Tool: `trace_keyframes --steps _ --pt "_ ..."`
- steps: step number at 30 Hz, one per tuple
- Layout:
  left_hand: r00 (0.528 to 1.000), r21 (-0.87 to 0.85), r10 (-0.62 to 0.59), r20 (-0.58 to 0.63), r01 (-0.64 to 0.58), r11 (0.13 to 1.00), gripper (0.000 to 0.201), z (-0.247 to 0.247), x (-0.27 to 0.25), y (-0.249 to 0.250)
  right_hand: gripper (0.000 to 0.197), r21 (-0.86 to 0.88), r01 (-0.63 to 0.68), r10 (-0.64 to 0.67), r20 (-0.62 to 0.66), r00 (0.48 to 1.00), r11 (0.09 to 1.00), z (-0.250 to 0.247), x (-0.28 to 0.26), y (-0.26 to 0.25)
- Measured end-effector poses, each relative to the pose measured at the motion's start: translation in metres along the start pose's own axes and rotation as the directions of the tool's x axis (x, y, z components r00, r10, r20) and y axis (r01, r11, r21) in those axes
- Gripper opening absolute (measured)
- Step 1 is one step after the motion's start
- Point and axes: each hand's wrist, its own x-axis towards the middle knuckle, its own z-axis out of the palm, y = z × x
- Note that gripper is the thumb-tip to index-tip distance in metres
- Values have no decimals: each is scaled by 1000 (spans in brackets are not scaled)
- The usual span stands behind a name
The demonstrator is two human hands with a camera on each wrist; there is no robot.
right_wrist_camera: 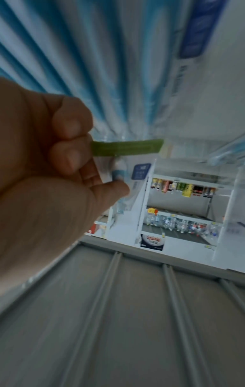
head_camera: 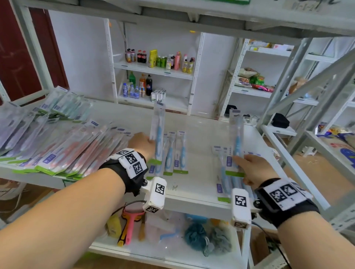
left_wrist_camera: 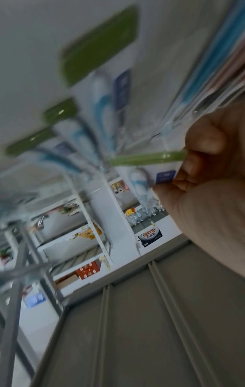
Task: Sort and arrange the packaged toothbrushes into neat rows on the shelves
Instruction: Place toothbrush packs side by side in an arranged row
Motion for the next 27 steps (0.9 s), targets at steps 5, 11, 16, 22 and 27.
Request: trace_keyframes --steps 5,11,16,22,27 --pt "952 -328 27 304 78 941 24 51 -25 41 29 247 -96 106 -29 994 964 -42 10 36" --pt "869 -359 41 493 160 920 24 104 -48 68 21 412 -106 122 -11 992 905 -66 -4 66" --pt "882 -394 41 469 168 903 23 121 -63 69 18 519 -121 124 29 992 846 -82 -13 84" --pt "890 -407 65 451 141 902 16 126 -64 66 12 510 -155 151 49 987 846 -89 -7 102" --pt "896 -424 77 437 130 896 9 129 -62 62 15 514 -210 184 102 978 832 -88 5 112"
